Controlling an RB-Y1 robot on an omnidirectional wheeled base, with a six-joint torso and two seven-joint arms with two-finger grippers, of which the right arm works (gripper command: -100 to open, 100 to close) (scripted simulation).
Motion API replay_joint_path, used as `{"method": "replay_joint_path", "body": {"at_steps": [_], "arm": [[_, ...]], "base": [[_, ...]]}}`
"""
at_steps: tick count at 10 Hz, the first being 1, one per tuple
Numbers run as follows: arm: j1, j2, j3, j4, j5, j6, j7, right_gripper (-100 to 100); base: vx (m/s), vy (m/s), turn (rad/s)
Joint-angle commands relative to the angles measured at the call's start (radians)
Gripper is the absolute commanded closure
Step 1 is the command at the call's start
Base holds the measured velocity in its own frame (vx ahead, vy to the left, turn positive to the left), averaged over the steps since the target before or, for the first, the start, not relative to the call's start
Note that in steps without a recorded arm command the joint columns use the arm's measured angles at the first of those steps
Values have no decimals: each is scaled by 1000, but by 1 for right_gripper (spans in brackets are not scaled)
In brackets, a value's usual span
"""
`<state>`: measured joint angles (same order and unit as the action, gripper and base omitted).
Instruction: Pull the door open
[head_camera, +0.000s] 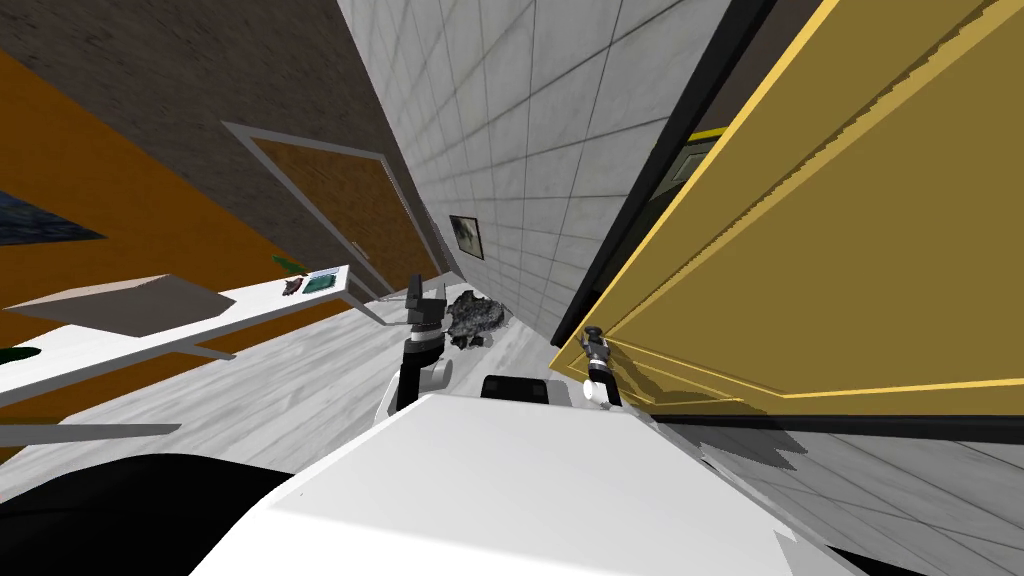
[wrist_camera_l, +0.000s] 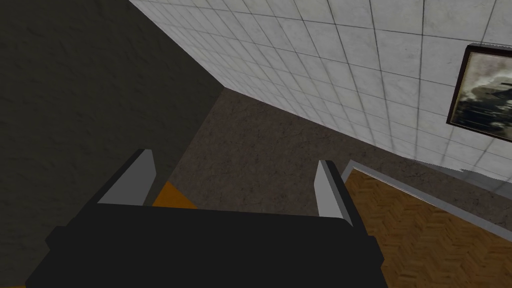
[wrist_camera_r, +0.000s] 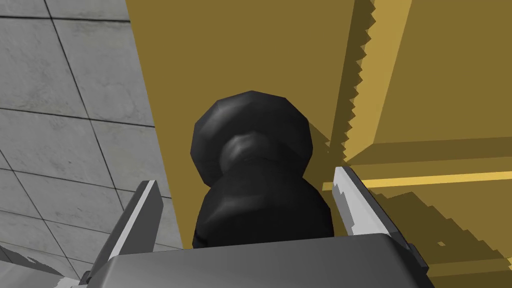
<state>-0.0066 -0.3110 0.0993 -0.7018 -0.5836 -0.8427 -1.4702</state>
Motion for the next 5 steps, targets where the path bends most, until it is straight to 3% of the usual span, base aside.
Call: {"method": "replay_joint_path", "body": {"at_steps": [1, 5], "arm": [[1, 1, 0, -2, 0, 2, 3, 100], [1, 1, 0, -2, 0, 2, 3, 100]], "base": [[-9, -2, -32], [-8, 0, 2]]}}
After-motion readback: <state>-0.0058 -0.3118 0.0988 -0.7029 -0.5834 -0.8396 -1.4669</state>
